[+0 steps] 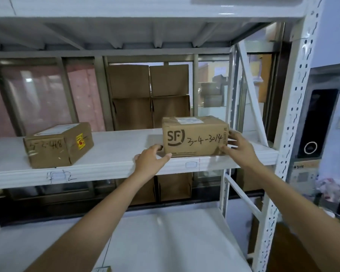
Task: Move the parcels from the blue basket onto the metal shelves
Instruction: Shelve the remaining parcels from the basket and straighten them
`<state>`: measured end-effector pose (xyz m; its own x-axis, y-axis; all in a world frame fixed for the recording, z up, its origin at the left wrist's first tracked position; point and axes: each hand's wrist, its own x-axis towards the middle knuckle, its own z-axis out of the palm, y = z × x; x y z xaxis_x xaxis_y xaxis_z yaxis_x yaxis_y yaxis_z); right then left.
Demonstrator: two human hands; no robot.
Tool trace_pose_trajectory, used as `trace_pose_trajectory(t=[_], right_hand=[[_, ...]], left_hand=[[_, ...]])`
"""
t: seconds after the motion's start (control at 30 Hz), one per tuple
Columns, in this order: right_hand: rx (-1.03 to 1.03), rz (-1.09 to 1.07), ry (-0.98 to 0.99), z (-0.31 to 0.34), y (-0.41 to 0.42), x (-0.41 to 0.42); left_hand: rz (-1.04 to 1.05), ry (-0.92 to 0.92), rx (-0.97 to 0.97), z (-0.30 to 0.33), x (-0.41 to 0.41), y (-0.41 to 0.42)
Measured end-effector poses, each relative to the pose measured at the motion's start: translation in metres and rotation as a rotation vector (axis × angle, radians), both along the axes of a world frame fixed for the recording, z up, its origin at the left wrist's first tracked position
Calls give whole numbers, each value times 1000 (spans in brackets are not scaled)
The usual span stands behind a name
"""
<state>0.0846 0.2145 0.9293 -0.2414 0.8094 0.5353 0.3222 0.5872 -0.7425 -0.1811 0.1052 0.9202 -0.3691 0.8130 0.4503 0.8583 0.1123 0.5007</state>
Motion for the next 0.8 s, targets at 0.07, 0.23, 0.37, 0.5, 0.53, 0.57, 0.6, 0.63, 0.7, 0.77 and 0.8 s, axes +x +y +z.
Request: trace_pose_trajectory(t=[0.07,0.23,0.37,0.5,0.53,0.57,0.6,0.63,0.7,0.77,0.8], right_hand=[[-20,60,-17,-3,5,-1],[-34,93,-20,-4,15,-4],[-38,77,-50,-6,19,-6],[-34,86,-46,-10,17,-5],[-28,90,-34,-10,15,-5],[-17,89,-20,-10,12,-5],[-1,77,-3,-12,9,-5],[17,49,22,-14,4,-5],[74,-45,107,-26,-11,-4],[163,-138,216,-49,-33,-7],[206,-160,242,-64,-45,-10]], left_hand=[[42,-8,12,-1,5,4],[112,-46,45,-2,8,7],[124,-83,61,-4,9,9],[104,-63,70,-6,9,6],[71,-84,78,-6,9,3],[32,-130,109,-7,9,-2],[-1,-182,164,-9,9,-9],[-21,-216,238,-11,9,-20],[-12,-186,399,-25,4,-48],[0,-121,488,-50,-7,-81],[7,-110,492,-67,-17,-98]])
